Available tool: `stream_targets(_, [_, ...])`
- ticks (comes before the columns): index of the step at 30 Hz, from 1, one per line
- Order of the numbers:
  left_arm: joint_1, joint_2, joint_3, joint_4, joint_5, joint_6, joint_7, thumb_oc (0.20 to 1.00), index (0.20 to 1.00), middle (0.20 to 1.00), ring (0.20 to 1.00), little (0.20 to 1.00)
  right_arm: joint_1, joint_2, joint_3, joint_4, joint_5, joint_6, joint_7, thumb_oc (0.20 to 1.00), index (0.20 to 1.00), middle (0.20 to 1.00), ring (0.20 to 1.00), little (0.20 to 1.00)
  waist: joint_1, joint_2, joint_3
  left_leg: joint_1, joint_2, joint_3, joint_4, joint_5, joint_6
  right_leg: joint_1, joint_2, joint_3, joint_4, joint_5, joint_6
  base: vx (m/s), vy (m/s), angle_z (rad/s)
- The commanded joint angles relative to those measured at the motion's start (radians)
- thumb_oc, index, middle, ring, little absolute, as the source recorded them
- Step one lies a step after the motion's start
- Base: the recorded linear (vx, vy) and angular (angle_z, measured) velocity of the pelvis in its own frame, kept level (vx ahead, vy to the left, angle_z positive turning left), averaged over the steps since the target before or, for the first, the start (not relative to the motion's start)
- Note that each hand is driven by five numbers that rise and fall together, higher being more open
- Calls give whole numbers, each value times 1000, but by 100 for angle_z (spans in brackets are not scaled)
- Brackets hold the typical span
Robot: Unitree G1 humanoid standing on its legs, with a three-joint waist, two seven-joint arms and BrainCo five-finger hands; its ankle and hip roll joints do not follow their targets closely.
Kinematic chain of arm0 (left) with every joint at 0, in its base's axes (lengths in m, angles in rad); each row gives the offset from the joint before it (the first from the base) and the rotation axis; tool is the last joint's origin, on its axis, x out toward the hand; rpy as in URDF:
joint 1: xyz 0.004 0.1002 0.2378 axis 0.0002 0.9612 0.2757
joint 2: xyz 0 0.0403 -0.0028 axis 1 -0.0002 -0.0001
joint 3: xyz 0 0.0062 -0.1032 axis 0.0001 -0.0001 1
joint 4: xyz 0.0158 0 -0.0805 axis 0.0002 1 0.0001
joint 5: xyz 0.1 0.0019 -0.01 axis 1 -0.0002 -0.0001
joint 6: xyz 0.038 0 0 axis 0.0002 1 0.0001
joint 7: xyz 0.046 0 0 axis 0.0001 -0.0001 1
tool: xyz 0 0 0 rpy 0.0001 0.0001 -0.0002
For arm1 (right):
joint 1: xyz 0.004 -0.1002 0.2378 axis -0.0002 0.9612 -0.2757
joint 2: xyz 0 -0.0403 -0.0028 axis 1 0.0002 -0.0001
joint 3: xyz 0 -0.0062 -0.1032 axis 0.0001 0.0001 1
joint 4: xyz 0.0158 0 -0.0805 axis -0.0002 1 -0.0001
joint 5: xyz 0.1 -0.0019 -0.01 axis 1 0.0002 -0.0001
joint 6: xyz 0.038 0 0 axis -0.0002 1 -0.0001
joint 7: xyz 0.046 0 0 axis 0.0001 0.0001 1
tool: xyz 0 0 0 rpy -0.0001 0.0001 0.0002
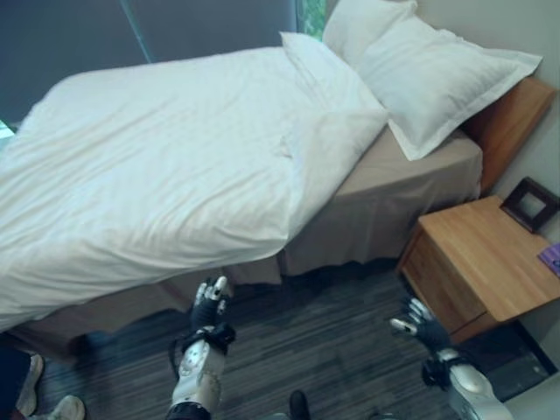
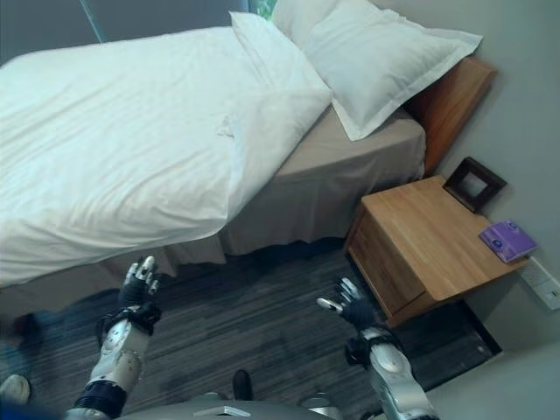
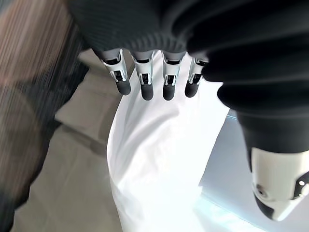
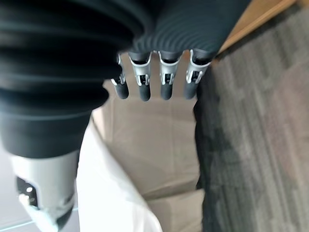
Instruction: Making the bed.
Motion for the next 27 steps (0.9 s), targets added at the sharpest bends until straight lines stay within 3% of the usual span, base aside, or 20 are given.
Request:
stream_targets(1, [-43,61,1,-89,104,-32,13,1000,1000,1000,1000,1000,-77,8,2,-69,-22,-50,12,1000,1000,1000,1000,1000,-6,-35,35,-32,58,-33,19,53,-61,-12,32,-58,203,148,41,125,169,-81])
stream_targets(3, [-45,85,2,-93,147,-23,16,1000,1000,1000,1000,1000,-80,5,6,-91,-37,-47,23,1000,1000,1000,1000,1000,-24,-26,49,33,50,-23,-18,38,-51,-78,5,-107,267,205,46,204,247,-21])
stream_targets(6, [-71,82,1,-90,126,-33,8,1000,1000,1000,1000,1000,-72,9,5,-85,-48,-41,22,1000,1000,1000,1000,1000,-55,-17,54,77,47,-23,-39,24,-61,-117,-19,-155,165,204,33,180,134,-3])
stream_targets(9, [-89,65,-16,-68,100,-33,-3,1000,1000,1000,1000,1000,-42,0,3,-82,-68,-37,31,1000,1000,1000,1000,1000,-79,-37,48,105,29,-42,-39,-7,-66,-121,-18,-160,-29,209,33,204,62,24])
stream_targets(10, [-89,65,-16,-68,100,-33,-3,1000,1000,1000,1000,1000,-42,0,3,-82,-68,-37,31,1000,1000,1000,1000,1000,-79,-37,49,105,30,-42,-39,-7,-66,-121,-18,-160,-29,209,33,185,31,33])
stream_targets(14, [-74,38,-23,-34,93,-25,-5,1000,1000,1000,1000,1000,-41,2,18,-78,-73,-36,35,1000,1000,1000,1000,1000,-60,-66,39,123,17,-40,-39,-24,-65,-94,-32,-197,-121,237,39,76,-26,19])
stream_targets(22, [-17,-6,-30,-25,69,-12,-17,1000,1000,1000,1000,1000,-50,-24,7,-80,-90,-35,25,1000,1000,1000,1000,1000,-48,-55,3,121,17,-47,-39,-31,-68,-29,-20,-178,-189,205,31,52,-26,-6])
stream_targets(23, [35,64,32,-68,87,-6,-21,1000,1000,1000,1000,1000,-15,-10,-212,26,67,-60,-52,1000,1000,1000,1000,1000,-20,-23,78,115,36,-91,-10,-69,-48,-59,1,-135,-15,83,13,22,-70,-3])
stream_targets(27, [40,48,76,-69,29,-17,-3,1000,1000,1000,1000,1000,-33,-35,-181,39,33,-44,-40,1000,1000,1000,1000,1000,20,-35,54,105,45,-97,9,-63,-63,-37,-6,-169,-95,105,0,-45,-92,-4])
